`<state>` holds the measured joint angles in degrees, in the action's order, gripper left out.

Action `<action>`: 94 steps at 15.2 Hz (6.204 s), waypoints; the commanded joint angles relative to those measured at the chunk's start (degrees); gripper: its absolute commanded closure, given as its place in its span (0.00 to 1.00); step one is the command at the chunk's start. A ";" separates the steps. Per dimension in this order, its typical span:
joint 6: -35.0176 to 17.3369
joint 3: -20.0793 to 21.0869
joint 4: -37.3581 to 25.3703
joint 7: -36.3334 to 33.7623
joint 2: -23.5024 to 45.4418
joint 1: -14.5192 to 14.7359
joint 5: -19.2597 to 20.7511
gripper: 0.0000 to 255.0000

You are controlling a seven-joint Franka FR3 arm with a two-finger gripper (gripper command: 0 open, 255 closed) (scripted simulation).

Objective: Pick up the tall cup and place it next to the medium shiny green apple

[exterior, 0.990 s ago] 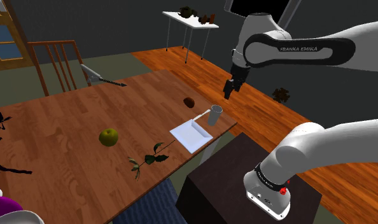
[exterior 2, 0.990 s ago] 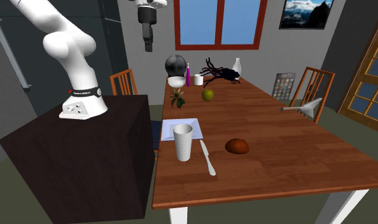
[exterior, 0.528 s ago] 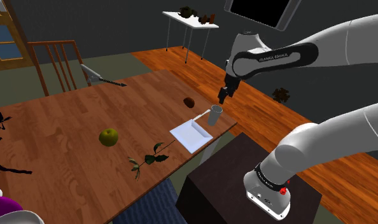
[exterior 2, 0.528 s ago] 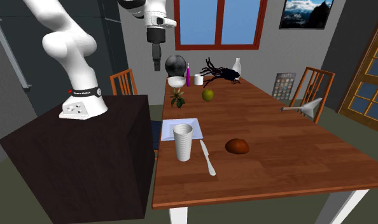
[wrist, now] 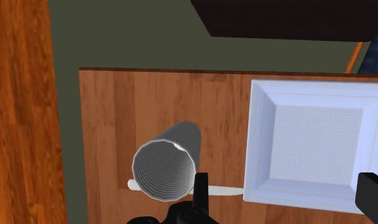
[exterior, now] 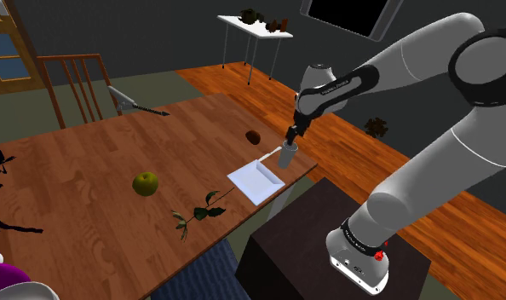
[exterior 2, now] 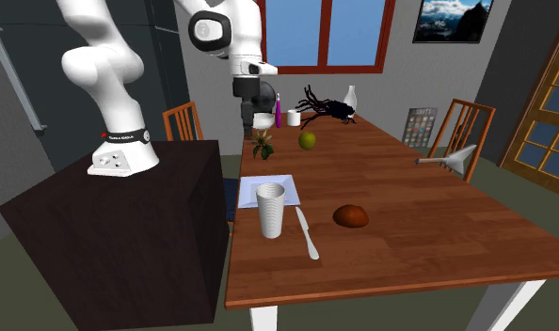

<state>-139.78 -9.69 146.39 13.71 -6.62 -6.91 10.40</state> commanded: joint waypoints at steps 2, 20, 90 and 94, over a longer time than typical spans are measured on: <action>-5.10 -1.08 -2.52 2.28 7.18 -0.59 -1.08 0.00; -19.64 0.29 -13.97 10.40 32.47 -5.47 -7.78 0.00; 12.57 6.85 -16.16 -6.56 3.69 4.27 -3.67 1.00; 13.44 9.91 -17.52 -12.19 4.71 7.07 -3.96 1.00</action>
<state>-126.44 -0.58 128.98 3.10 -2.06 -0.58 6.51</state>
